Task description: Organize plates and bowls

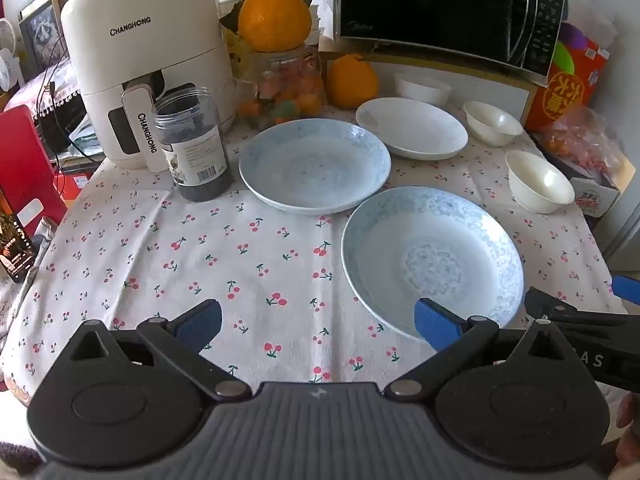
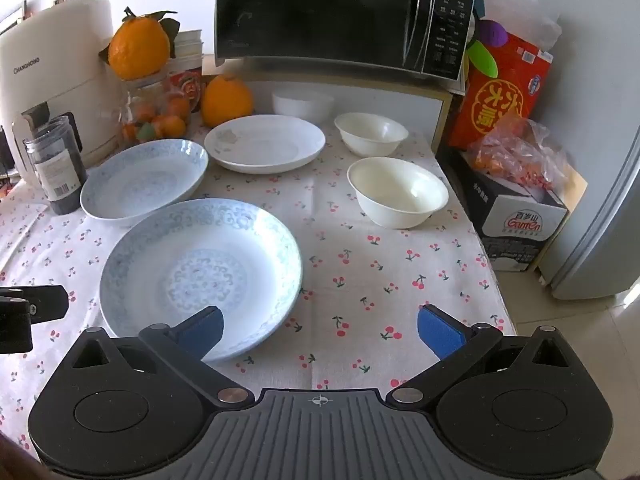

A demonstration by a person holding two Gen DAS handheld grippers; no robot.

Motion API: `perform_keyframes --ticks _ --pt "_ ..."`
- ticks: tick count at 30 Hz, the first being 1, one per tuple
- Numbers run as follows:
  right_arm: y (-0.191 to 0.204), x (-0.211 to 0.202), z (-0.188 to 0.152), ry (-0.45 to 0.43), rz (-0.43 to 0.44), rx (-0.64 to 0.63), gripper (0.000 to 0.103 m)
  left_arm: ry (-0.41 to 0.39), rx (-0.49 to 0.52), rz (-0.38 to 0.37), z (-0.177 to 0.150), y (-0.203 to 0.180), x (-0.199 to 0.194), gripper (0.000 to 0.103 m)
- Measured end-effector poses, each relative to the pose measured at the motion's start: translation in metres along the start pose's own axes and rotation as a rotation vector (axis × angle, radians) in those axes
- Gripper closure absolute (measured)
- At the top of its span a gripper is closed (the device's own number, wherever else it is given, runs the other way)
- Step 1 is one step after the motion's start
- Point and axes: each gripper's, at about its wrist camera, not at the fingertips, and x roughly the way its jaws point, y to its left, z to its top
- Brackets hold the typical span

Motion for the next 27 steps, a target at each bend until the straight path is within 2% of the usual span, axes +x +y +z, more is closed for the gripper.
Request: perform_keyframes --ticks 27 --pt "-0.0007 -0.0022 0.0012 -0.017 -0.010 0.016 0.000 -0.017 -0.012 -0.014 -0.0017 -0.0021 -0.0009 0.000"
